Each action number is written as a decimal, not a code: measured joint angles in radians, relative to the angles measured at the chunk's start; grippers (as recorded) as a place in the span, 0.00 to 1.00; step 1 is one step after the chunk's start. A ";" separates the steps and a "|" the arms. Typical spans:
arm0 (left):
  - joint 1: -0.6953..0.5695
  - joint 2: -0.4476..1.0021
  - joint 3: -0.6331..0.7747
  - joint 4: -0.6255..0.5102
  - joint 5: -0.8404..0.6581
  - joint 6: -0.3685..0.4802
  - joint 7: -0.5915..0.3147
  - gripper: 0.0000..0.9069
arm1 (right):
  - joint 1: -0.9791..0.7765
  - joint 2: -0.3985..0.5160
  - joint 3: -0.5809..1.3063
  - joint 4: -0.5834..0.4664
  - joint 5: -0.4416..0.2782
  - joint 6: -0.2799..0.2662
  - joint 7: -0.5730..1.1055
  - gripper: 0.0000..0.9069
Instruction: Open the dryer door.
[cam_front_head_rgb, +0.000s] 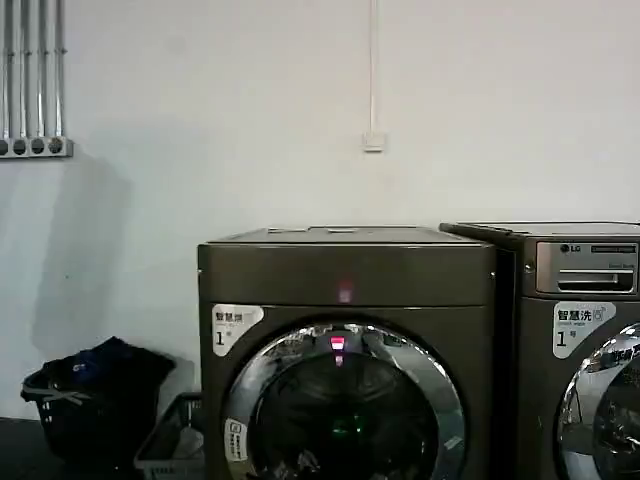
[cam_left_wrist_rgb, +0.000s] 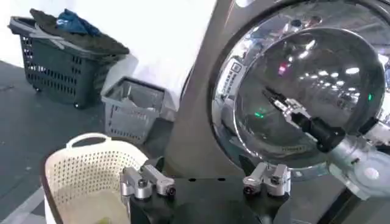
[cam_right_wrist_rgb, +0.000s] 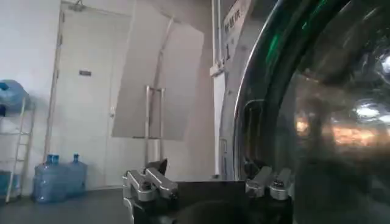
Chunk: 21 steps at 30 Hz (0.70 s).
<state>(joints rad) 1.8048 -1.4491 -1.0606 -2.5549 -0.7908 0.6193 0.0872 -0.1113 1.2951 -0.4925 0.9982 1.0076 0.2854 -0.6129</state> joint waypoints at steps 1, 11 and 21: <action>0.000 0.000 -0.001 0.000 0.000 0.000 0.000 1.00 | 0.003 0.007 0.000 -0.010 0.000 0.000 0.000 1.00; -0.003 0.000 -0.004 0.000 0.000 -0.004 0.000 1.00 | 0.026 0.065 -0.004 -0.098 -0.003 0.001 -0.014 1.00; -0.005 0.001 -0.007 0.000 0.000 -0.007 0.001 1.00 | 0.044 0.109 -0.008 -0.162 -0.003 0.002 -0.025 1.00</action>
<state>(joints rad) 1.7995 -1.4482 -1.0677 -2.5549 -0.7908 0.6119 0.0883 -0.0677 1.4045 -0.5004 0.8361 1.0045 0.2873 -0.6378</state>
